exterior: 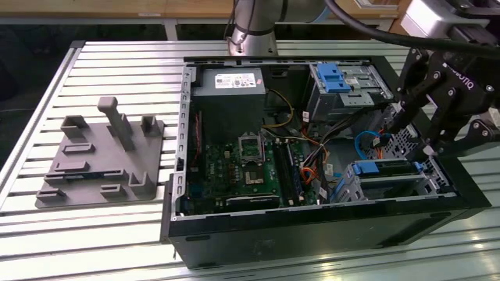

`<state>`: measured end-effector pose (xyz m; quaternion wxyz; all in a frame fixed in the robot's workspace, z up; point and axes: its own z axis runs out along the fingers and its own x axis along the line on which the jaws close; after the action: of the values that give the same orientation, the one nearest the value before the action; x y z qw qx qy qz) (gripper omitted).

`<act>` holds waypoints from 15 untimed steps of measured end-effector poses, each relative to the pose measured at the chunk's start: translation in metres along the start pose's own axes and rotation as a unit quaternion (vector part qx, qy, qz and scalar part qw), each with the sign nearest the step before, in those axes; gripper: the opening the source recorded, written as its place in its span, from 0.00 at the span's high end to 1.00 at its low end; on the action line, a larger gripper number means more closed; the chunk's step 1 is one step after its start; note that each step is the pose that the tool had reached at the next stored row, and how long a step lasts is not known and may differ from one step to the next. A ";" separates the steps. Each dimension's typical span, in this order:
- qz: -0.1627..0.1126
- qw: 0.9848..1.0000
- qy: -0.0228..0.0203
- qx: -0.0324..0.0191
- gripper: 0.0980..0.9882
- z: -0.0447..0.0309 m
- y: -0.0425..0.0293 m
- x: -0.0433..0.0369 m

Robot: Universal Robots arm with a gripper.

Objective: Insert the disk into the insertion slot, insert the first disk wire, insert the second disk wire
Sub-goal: 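Insert the first disk wire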

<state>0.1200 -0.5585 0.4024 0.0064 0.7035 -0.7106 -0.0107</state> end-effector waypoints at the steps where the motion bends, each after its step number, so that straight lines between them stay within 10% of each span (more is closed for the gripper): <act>1: 0.000 1.000 0.009 0.001 0.48 0.0000 0.0001 -0.0015; 5: 0.001 0.999 0.041 0.001 0.48 0.0007 0.0003 -0.0109; 15: 0.001 0.999 0.042 0.001 0.48 0.0023 0.0008 -0.0564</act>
<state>0.1197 -0.5021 0.4004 0.0352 0.7026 -0.7104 0.0199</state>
